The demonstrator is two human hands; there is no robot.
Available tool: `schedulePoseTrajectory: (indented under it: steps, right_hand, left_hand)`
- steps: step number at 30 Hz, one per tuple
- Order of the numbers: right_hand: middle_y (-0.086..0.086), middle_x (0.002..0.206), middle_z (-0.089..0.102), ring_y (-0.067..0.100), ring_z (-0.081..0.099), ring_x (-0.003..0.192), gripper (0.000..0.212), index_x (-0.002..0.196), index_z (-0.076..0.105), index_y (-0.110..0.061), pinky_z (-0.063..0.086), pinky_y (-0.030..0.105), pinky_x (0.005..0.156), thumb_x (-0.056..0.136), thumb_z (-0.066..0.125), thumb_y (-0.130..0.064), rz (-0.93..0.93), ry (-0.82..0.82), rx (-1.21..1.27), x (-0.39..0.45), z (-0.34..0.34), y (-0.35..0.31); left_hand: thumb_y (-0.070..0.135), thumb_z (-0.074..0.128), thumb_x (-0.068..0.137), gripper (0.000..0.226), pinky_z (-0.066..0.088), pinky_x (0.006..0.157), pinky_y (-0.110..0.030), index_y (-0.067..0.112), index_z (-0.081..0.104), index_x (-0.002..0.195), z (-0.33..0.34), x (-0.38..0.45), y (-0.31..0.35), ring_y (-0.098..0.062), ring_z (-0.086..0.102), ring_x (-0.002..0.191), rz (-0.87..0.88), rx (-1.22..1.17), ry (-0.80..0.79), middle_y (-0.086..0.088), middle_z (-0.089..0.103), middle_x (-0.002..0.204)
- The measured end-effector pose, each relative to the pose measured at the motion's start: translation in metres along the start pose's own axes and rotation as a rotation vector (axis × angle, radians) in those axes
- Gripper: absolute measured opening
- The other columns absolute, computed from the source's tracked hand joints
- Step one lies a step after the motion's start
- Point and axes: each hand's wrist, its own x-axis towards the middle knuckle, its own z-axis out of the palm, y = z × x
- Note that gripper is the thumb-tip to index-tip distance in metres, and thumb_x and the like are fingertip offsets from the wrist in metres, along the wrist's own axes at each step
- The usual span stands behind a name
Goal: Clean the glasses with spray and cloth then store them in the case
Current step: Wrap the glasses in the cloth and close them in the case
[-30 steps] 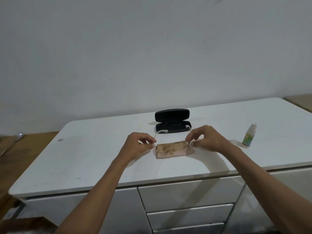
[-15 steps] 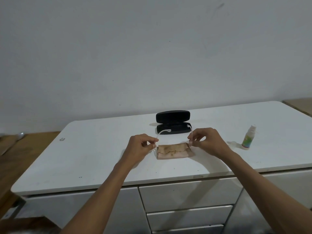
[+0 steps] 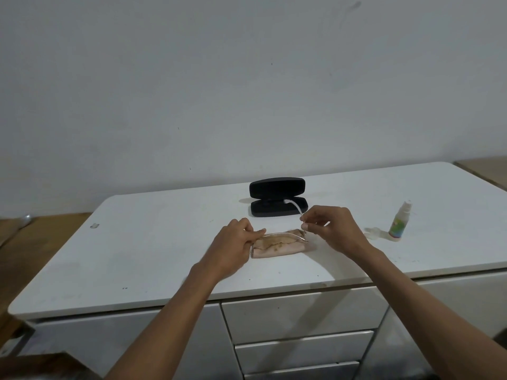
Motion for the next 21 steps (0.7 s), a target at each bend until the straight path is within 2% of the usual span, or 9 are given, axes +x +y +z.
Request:
schedulePoseTrajectory:
  steps: [2,4,7,11,13,17,19,21]
  right_hand:
    - [-0.010,0.080,0.077,0.009,0.068,0.070,0.009,0.091,0.080,-0.025,0.055,0.032,0.071,0.086,0.080,-0.017,-0.022,-0.035,-0.054,0.002,0.003,-0.001]
    - [-0.007,0.082,0.077,0.008,0.065,0.071,0.014,0.095,0.082,-0.025,0.052,0.028,0.067,0.087,0.078,-0.014,-0.039,-0.068,-0.097,0.003,0.006,-0.004]
    - [-0.006,0.088,0.075,0.012,0.065,0.076,0.024,0.101,0.082,-0.027,0.053,0.030,0.070,0.088,0.074,-0.008,-0.060,-0.113,-0.149,0.004,0.011,-0.007]
    - [-0.006,0.100,0.068,0.013,0.063,0.084,0.032,0.106,0.082,-0.031,0.054,0.031,0.078,0.093,0.065,-0.007,-0.083,-0.205,-0.224,0.006,0.012,-0.009]
    - [-0.007,0.101,0.066,0.011,0.062,0.087,0.032,0.107,0.081,-0.033,0.053,0.029,0.079,0.094,0.063,-0.010,-0.085,-0.224,-0.241,0.006,0.012,-0.010]
    - [-0.013,0.106,0.070,0.009,0.064,0.093,0.024,0.107,0.076,-0.031,0.044,0.019,0.074,0.089,0.069,-0.016,-0.083,-0.153,-0.175,0.000,0.009,-0.011]
    - [-0.016,0.107,0.070,0.007,0.062,0.096,0.021,0.100,0.074,-0.031,0.040,0.019,0.073,0.084,0.074,-0.018,-0.099,-0.159,-0.167,-0.003,0.007,-0.012]
    - [-0.015,0.106,0.069,0.008,0.061,0.100,0.019,0.098,0.074,-0.031,0.043,0.023,0.077,0.081,0.077,-0.023,-0.090,-0.196,-0.200,-0.006,0.005,-0.012]
  left_hand:
    - [0.007,0.052,0.103,0.041,0.044,0.079,-0.024,0.029,0.064,0.135,0.000,0.002,0.000,-0.013,0.050,0.093,-0.071,-0.163,0.002,0.006,0.055,0.100]
    - [0.005,0.062,0.099,0.034,0.045,0.072,-0.016,0.020,0.070,0.128,-0.002,0.003,-0.001,-0.011,0.055,0.083,-0.197,-0.430,0.062,0.005,0.060,0.093]
    - [-0.005,0.071,0.089,0.035,0.050,0.063,-0.016,0.012,0.075,0.119,-0.007,0.003,-0.004,-0.014,0.058,0.074,-0.338,-0.761,0.120,-0.002,0.071,0.088]
    - [-0.006,0.071,0.089,0.027,0.059,0.076,-0.028,0.010,0.078,0.110,-0.010,0.002,-0.009,-0.018,0.067,0.083,-0.396,-0.863,0.115,-0.006,0.076,0.088]
    - [-0.002,0.070,0.091,0.025,0.059,0.075,-0.025,0.013,0.079,0.108,-0.011,0.002,-0.008,-0.017,0.068,0.085,-0.398,-0.845,0.127,-0.004,0.076,0.090]
    - [0.016,0.071,0.094,0.020,0.049,0.071,-0.010,0.028,0.077,0.108,-0.011,-0.004,0.000,-0.007,0.065,0.088,-0.282,-0.593,0.208,0.011,0.073,0.102]
    - [0.029,0.077,0.089,0.019,0.048,0.075,-0.011,0.036,0.074,0.106,-0.012,-0.007,0.001,-0.005,0.062,0.096,-0.187,-0.484,0.180,0.019,0.068,0.109]
    - [0.042,0.080,0.080,0.028,0.048,0.082,-0.018,0.040,0.072,0.106,-0.012,-0.010,0.000,-0.003,0.059,0.103,-0.105,-0.366,0.112,0.022,0.065,0.112]
